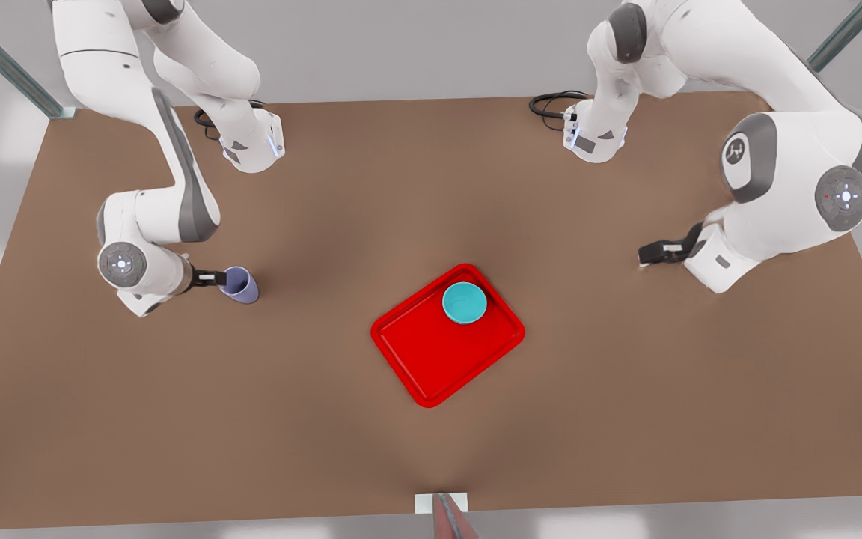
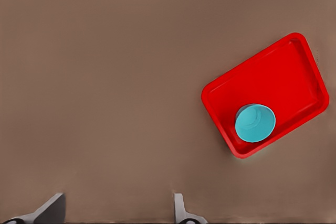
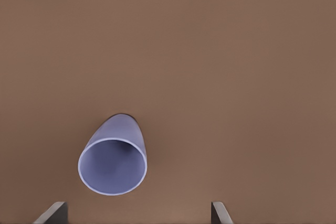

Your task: Place the bowl on the tray with the left arm and the cup on the tray with the right arm

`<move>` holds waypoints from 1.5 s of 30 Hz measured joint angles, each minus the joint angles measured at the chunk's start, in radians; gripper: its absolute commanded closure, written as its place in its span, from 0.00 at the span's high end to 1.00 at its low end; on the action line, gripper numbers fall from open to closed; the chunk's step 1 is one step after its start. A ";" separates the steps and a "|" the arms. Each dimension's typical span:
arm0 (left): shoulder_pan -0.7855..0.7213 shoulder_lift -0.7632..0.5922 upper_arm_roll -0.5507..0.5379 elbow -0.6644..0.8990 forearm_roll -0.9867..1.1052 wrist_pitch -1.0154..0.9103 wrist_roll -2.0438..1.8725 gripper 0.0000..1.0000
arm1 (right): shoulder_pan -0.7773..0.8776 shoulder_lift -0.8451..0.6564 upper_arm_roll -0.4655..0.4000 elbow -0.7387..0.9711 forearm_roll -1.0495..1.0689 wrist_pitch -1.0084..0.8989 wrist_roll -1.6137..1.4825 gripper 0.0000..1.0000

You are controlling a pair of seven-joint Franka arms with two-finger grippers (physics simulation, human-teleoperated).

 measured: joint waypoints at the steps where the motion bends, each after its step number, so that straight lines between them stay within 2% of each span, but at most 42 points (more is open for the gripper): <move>1: 0.292 -0.124 -0.463 -0.072 0.110 0.006 0.000 1.00 | 0.001 0.001 0.000 -0.007 0.003 0.019 0.004 1.00; 2: 0.412 -0.171 -0.568 -0.112 0.207 0.035 0.002 1.00 | 0.000 0.003 -0.003 -0.007 0.003 0.032 0.005 1.00; 4: 0.515 -0.236 -0.574 -0.210 0.339 0.116 0.000 1.00 | -0.011 0.007 -0.003 -0.009 0.003 0.046 0.005 1.00; 7: 0.431 -0.150 -0.572 -0.215 0.428 0.161 -0.009 1.00 | -0.015 0.013 -0.003 -0.015 0.003 0.052 0.005 1.00; 11: 0.446 -0.090 -0.572 -0.214 0.463 0.177 -0.007 1.00 | -0.014 0.052 -0.002 -0.037 0.003 0.101 0.005 1.00; 15: 0.443 -0.094 -0.575 -0.206 0.469 0.175 -0.007 1.00 | -0.030 0.064 0.000 -0.042 0.003 0.107 0.000 1.00; 18: 0.442 -0.097 -0.575 -0.206 0.471 0.174 -0.007 1.00 | -0.043 0.047 0.005 -0.120 0.004 0.152 -0.017 1.00; 22: 0.442 -0.097 -0.575 -0.206 0.472 0.172 -0.007 1.00 | -0.185 0.043 0.125 -0.147 0.014 0.174 -0.020 1.00; 45: 0.441 -0.089 -0.575 -0.214 0.471 0.154 -0.007 1.00 | -0.197 0.065 0.127 -0.196 0.014 0.254 -0.018 1.00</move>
